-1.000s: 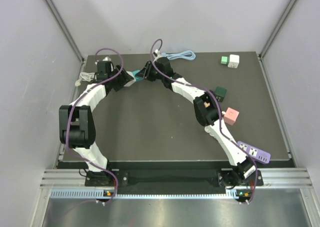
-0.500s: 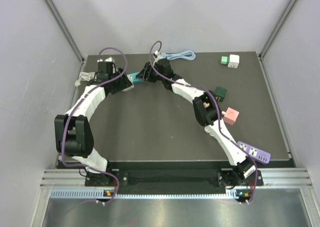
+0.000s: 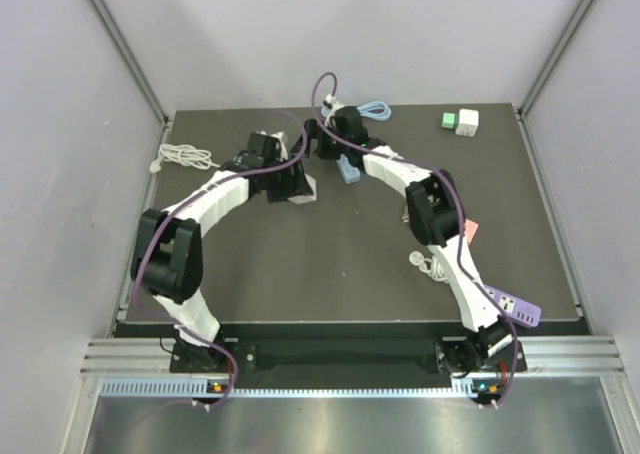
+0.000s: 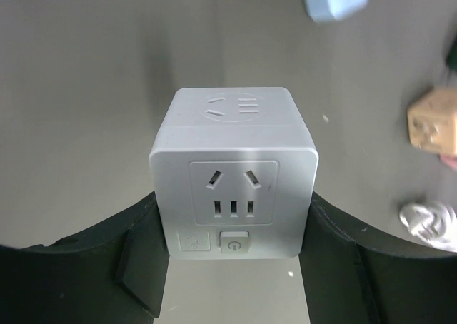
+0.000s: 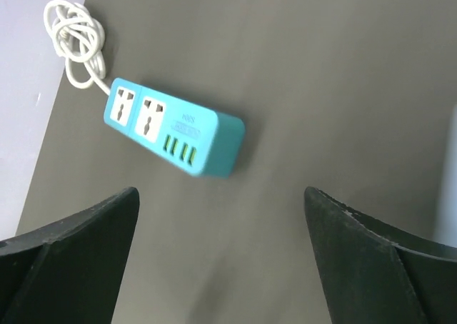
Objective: Pull the plug off the socket
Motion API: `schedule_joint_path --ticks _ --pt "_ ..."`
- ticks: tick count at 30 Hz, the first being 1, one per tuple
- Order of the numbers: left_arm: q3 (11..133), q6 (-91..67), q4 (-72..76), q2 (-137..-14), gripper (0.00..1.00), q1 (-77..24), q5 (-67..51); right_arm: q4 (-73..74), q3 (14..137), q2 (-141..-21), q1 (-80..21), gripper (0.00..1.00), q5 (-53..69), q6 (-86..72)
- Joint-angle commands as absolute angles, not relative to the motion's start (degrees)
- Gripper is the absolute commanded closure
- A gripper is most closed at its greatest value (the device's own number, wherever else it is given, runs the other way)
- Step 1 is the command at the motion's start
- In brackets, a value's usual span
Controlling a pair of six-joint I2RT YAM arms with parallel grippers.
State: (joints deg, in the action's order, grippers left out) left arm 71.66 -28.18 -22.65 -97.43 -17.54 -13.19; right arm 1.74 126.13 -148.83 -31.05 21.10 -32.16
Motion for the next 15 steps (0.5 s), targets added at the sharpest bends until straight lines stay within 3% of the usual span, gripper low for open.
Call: schedule_joint_path --ticks 1,8,15 --pt "73.74 -30.84 -15.57 -100.80 1.00 -21.00 -17.83 0.98 118.77 -135.81 -26.03 0.02 22.15 -28.48" --pt "75.14 -37.96 -4.67 -111.95 1.00 -29.08 -24.51 -3.42 99.77 -118.32 -16.27 0.00 18.37 -24.00" --pt "74.44 -41.22 4.66 -114.87 1.00 -33.13 -29.18 -9.22 88.25 -113.82 -7.04 0.00 19.68 -26.89"
